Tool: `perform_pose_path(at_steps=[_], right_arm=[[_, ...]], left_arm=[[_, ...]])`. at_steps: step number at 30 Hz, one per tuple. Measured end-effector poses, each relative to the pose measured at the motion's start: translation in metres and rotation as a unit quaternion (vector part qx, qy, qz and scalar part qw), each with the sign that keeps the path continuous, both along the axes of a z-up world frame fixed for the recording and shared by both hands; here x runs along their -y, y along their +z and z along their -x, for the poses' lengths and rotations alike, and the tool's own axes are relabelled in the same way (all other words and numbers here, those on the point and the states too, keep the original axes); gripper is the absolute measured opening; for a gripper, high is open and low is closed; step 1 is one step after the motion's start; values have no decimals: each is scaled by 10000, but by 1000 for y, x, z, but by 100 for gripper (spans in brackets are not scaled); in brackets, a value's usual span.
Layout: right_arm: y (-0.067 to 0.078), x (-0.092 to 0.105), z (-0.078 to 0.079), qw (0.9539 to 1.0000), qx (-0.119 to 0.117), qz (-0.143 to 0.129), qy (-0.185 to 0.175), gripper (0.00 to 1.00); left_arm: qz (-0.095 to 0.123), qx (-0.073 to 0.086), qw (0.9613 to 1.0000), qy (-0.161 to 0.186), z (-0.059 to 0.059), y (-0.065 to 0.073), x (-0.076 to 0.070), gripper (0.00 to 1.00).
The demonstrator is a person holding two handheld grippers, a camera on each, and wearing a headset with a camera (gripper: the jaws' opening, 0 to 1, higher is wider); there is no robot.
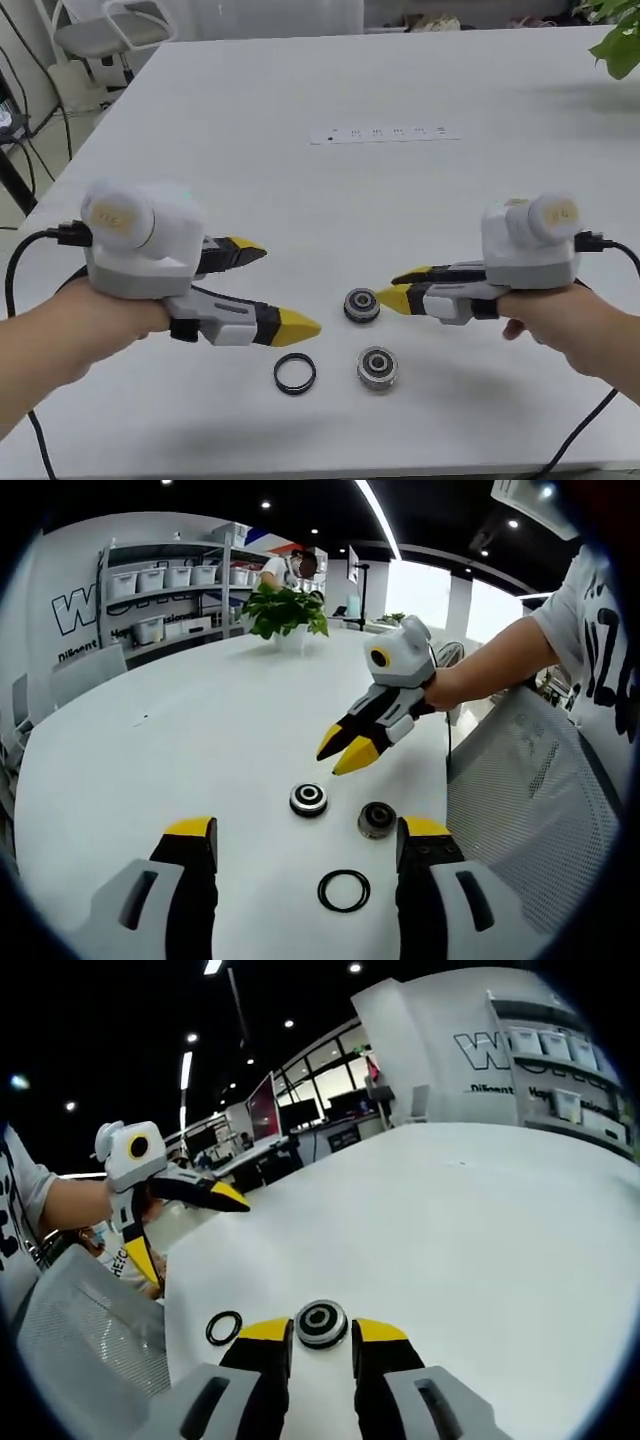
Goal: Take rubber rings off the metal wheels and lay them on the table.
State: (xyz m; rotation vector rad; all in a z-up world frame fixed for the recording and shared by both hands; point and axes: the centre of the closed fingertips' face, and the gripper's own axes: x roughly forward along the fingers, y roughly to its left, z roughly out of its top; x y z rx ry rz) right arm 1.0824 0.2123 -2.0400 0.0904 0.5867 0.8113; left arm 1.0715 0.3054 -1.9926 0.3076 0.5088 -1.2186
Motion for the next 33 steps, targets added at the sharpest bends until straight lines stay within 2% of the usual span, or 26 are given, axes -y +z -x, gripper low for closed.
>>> perform_pose_path(at_steps=[7,13,24,33], right_arm=[[-7,5,-3,9999,59,99,-12,22],[-14,7,-3,9997,92,218,37,24],[-23,4,0,9991,148,355,196,25],[-27,0,4,9986,141,412,306,25]], left_arm=[[-27,-106,9999,8,-7,-8,8,67],[-47,-129,9999,-27,-13,-14,16,66],[-92,-296,9993,-196,-12,-29,37,58],[-174,-374,9986,-319,-10,-41,51,52]])
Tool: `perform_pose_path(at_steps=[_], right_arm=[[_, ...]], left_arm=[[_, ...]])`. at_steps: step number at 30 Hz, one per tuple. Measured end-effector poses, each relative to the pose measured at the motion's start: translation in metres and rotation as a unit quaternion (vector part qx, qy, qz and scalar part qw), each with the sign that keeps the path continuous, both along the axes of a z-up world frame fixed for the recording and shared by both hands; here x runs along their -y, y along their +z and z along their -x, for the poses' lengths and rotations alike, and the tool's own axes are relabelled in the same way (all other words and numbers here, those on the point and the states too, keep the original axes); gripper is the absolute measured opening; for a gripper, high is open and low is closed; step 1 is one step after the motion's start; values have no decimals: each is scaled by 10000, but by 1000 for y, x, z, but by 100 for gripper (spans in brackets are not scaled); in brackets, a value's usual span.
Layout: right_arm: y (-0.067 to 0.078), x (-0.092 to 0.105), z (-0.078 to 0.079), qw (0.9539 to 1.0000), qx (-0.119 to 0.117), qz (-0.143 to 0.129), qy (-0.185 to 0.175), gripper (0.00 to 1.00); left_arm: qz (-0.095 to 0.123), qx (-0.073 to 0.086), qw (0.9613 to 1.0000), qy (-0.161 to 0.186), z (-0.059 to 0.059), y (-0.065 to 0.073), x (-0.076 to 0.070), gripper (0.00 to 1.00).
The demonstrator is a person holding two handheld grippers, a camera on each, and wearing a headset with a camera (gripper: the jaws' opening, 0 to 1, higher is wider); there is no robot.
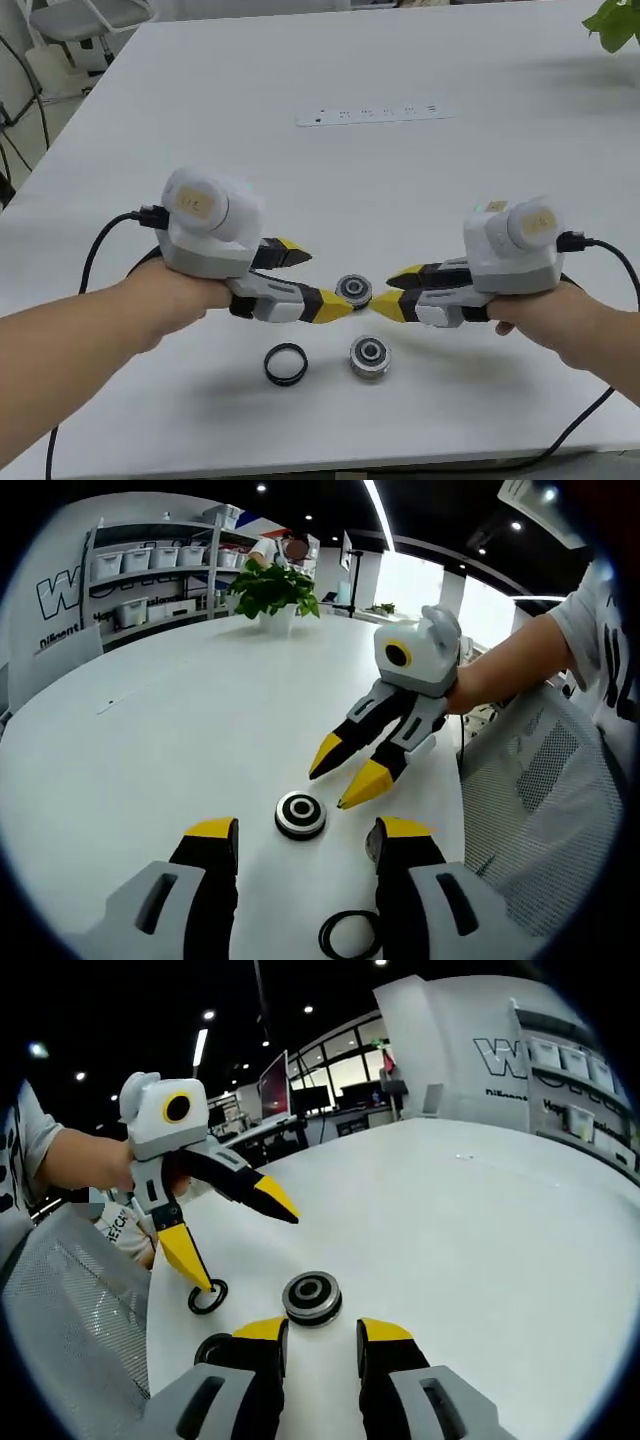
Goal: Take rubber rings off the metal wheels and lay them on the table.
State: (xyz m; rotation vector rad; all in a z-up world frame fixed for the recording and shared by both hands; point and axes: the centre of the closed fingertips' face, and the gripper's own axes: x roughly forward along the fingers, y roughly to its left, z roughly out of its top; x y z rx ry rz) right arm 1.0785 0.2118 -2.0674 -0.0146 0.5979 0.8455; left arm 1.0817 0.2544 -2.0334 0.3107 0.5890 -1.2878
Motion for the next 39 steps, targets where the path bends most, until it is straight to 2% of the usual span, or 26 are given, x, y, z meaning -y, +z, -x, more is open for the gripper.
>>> perform_pose_path(at_steps=[2,15,17,22,24,31,33,35,39], right_arm=[[0,0,0,10000,1,-13,-6,25],[-4,-3,3,10000,-15,23,62,25],[-3,-3,3,10000,-8,-14,56,25],[-4,-4,4,10000,-4,-14,79,26],[-5,-5,5,9999,-1,2,107,26],[-6,-4,6,9999,10,45,139,25],[-6,-4,6,9999,7,50,135,25],[-6,-4,6,9999,3,46,135,25],[-7,-5,6,9999,-4,56,145,25]], left_arm=[[-22,15,10000,-22,0,-2,2,51],[-61,-197,9998,-25,-3,-13,16,37],[-141,-101,9998,-52,-3,-15,18,35],[-207,-70,9997,-144,-1,-20,23,30],[-281,10,9994,-191,-1,-22,23,28],[-290,19,9993,-228,-1,-22,28,20],[-372,124,9990,-227,-3,-24,27,19],[-390,117,9988,-255,-3,-27,26,18],[-395,207,9986,-273,-6,-28,26,13]])
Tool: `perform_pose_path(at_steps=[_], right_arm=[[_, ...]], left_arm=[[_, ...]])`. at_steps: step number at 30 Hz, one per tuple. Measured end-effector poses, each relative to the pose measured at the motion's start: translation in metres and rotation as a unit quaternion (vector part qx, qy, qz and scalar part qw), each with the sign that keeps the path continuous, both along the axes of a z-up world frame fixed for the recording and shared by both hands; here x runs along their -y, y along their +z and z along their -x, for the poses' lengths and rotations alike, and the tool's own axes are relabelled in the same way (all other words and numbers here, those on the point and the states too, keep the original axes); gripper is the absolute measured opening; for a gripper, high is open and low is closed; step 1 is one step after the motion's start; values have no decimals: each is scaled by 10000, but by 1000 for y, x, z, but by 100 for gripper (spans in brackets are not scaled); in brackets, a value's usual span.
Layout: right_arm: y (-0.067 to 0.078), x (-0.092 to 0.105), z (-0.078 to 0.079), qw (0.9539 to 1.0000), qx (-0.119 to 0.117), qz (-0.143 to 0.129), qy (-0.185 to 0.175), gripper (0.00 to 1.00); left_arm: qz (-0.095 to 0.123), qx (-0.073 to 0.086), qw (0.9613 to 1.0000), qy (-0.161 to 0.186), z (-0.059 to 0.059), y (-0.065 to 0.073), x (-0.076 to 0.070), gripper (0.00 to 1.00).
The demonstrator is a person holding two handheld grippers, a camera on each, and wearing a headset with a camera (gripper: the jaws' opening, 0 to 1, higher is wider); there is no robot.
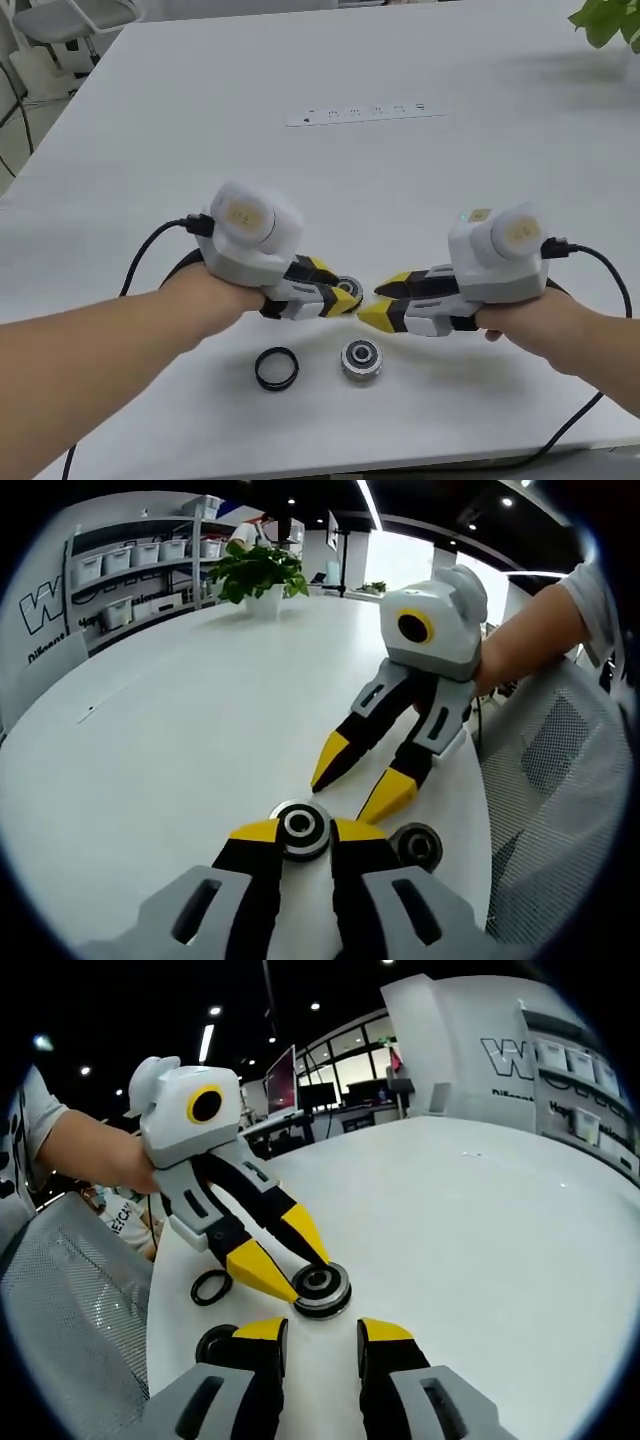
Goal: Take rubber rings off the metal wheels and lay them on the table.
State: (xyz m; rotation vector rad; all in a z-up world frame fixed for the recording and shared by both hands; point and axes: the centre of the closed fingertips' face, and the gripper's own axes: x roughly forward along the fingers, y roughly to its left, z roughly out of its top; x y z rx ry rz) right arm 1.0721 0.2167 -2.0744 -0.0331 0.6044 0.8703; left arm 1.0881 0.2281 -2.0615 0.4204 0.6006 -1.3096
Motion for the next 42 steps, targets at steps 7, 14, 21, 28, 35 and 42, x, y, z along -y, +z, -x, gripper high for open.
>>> perform_pose_path(at_steps=[7,14,21,28,35,42], right_arm=[[0,-2,-1,10000,54,58,19,25],[0,-13,-4,9994,253,193,154,28],[-1,-17,-12,9988,360,290,130,27],[-2,-15,-13,9994,290,185,23,24],[-2,-13,-11,9994,273,200,47,21],[-3,-11,-9,9993,273,263,55,17]], left_arm=[[-90,240,9997,-2,-3,-1,0,8],[-11,276,9996,88,-5,-1,0,8],[-4,301,9994,165,-4,-1,0,7],[-14,306,9993,206,-4,0,0,7],[-39,309,9992,266,-4,-1,0,7],[-54,328,9990,287,-3,-1,0,7]])
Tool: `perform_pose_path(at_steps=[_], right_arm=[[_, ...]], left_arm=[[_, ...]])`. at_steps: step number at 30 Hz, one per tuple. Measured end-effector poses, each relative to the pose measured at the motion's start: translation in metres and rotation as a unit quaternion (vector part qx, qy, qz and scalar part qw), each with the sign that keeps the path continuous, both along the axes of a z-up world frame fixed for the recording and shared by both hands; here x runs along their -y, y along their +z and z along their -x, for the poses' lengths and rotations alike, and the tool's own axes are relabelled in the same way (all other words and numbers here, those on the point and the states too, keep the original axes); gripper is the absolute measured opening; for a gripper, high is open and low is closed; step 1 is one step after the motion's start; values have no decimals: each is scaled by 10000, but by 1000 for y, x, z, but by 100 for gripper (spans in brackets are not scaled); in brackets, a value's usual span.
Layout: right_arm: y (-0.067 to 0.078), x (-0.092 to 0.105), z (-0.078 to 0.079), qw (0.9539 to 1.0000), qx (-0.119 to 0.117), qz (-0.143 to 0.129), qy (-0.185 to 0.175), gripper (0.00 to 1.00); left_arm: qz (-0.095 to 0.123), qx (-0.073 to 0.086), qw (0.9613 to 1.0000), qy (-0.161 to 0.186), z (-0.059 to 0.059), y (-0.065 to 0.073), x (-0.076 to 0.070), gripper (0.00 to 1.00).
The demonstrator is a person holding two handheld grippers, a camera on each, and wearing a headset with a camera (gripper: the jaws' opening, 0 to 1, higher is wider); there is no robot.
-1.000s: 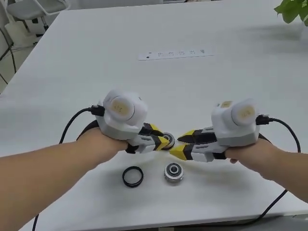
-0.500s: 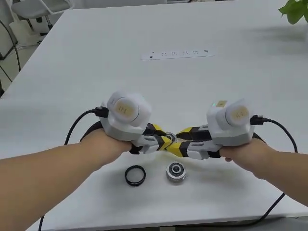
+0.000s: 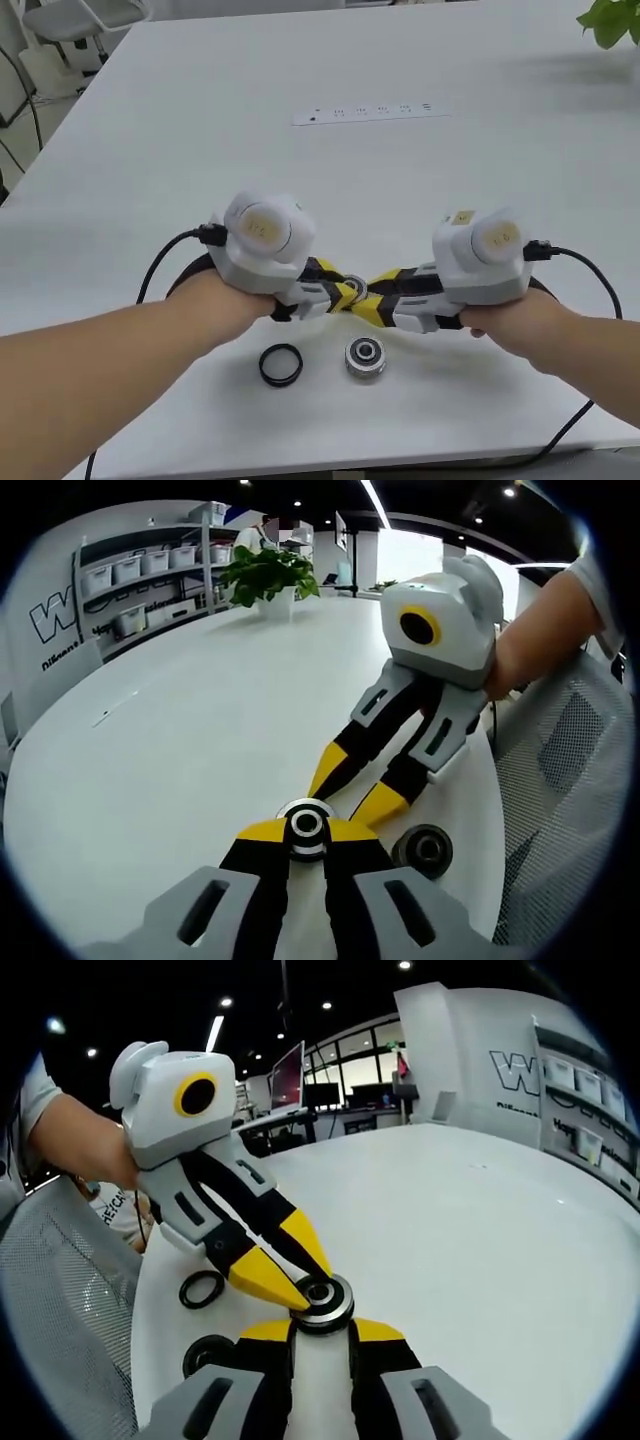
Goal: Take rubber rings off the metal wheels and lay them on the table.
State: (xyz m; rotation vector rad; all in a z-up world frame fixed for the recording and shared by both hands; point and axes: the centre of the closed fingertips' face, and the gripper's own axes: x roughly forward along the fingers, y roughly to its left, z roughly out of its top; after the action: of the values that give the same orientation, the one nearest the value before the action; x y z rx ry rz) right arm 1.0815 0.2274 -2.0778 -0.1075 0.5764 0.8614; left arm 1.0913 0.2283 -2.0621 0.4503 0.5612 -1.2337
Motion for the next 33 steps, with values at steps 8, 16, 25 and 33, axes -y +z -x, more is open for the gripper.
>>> perform_pose_path(at_steps=[8,16,25,33], right_arm=[[-2,5,2,10000,-52,38,-7,9],[-3,8,0,9997,-139,-4,-179,0],[-1,14,-8,9960,-436,-411,-660,0],[8,16,-13,9910,-486,-796,-957,0]], left_arm=[[-27,-44,10000,40,-1,-1,0,7],[-29,-71,9999,88,0,-1,0,7],[-29,-17,10000,91,0,0,0,7],[-61,-13,9999,107,1,-1,0,7]])
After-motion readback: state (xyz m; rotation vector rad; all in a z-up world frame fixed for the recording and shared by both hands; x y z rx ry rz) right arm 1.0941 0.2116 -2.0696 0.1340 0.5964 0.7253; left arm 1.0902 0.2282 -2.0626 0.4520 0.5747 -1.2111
